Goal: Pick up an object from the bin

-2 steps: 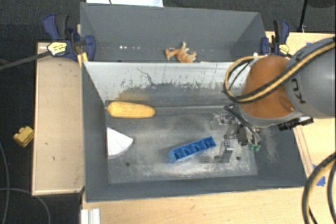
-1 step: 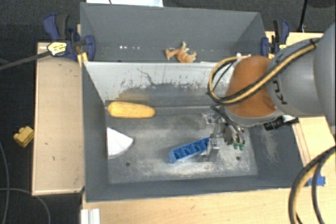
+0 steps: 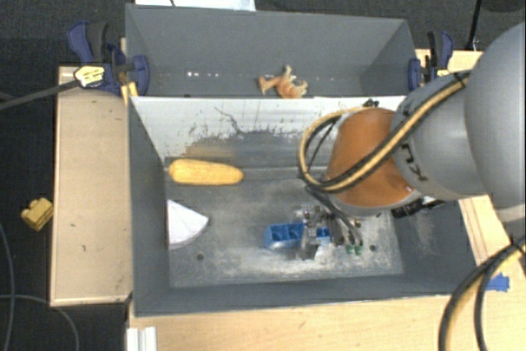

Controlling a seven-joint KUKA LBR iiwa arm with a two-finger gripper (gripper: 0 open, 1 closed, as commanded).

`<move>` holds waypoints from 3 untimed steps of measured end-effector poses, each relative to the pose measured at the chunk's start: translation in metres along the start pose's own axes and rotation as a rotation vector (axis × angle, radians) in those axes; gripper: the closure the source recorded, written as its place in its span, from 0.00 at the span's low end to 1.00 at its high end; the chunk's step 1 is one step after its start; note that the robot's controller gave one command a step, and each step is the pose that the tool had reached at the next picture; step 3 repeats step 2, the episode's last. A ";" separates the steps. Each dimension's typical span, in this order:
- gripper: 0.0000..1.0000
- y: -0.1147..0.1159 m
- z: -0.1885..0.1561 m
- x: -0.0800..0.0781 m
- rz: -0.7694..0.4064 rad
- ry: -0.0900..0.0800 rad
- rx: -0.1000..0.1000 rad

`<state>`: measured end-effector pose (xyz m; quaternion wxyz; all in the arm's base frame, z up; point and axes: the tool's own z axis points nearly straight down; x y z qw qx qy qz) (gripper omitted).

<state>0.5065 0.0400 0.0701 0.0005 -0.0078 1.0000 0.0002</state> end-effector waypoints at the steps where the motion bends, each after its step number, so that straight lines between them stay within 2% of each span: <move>1: 1.00 0.000 0.000 0.000 -0.002 0.000 0.000; 2: 1.00 0.006 -0.155 0.019 -0.015 -0.004 0.000; 3: 1.00 0.006 -0.155 0.019 -0.015 -0.004 0.000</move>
Offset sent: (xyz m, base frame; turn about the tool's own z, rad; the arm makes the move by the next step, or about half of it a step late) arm -0.0206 0.0055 0.1532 -0.0047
